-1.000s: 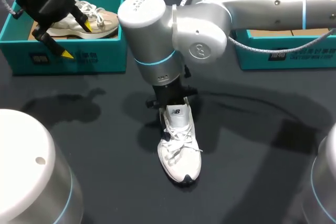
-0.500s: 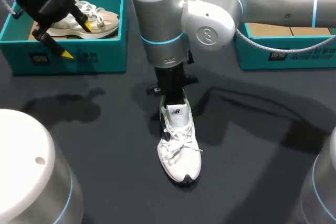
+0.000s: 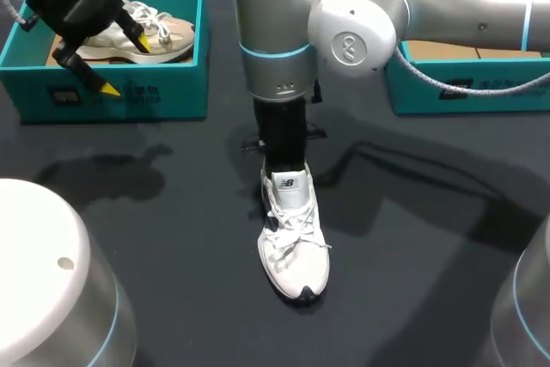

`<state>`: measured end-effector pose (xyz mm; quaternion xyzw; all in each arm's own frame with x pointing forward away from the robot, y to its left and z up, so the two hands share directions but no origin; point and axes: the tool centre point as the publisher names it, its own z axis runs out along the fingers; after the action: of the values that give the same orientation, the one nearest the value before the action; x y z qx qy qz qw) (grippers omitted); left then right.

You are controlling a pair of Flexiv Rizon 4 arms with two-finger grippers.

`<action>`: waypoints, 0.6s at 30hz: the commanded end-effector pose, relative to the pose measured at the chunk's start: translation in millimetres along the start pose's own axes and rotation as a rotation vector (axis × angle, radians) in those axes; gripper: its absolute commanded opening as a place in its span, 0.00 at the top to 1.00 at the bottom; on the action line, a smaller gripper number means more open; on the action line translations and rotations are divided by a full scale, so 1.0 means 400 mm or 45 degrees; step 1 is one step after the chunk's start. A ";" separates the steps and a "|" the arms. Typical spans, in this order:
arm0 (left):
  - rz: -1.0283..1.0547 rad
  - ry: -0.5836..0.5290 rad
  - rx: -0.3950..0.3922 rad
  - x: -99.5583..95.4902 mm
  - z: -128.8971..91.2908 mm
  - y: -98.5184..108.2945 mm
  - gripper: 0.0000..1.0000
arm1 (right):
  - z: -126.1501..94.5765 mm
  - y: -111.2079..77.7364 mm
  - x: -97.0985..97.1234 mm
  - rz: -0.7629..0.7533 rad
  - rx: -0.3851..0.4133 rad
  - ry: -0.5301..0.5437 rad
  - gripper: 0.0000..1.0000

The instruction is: Take the shoe out of the shoebox, open the shoe tongue, remove and reinsert the insole, then place the shoe into the shoebox

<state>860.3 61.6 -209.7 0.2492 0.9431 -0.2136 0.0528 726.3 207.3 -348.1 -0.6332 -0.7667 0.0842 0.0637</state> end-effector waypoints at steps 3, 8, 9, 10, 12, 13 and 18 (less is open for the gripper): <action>0.001 0.001 -0.002 0.001 -0.001 0.000 0.00 | -0.009 -0.001 0.014 0.009 0.018 -0.030 0.62; 0.001 0.001 -0.002 0.001 -0.001 0.000 0.00 | -0.012 0.003 0.012 0.017 0.021 -0.041 0.53; 0.001 0.001 -0.002 0.001 -0.001 0.000 0.00 | -0.012 0.004 0.011 0.019 0.023 -0.041 0.53; 0.001 0.001 -0.002 0.001 -0.001 0.000 0.00 | -0.012 0.005 0.009 0.021 0.023 -0.041 0.53; 0.001 0.001 -0.002 0.001 -0.001 0.000 0.00 | -0.013 0.006 0.007 0.024 0.022 -0.043 0.51; 0.001 0.001 -0.002 0.001 -0.001 0.000 0.00 | -0.015 0.006 0.006 0.027 0.022 -0.045 0.50; 0.001 0.001 -0.002 0.001 -0.001 0.000 0.00 | -0.022 0.004 0.002 0.035 0.021 -0.052 0.39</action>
<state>860.3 61.6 -209.8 0.2492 0.9431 -0.2136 0.0528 730.2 209.0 -341.5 -0.6411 -0.7584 0.1050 0.0528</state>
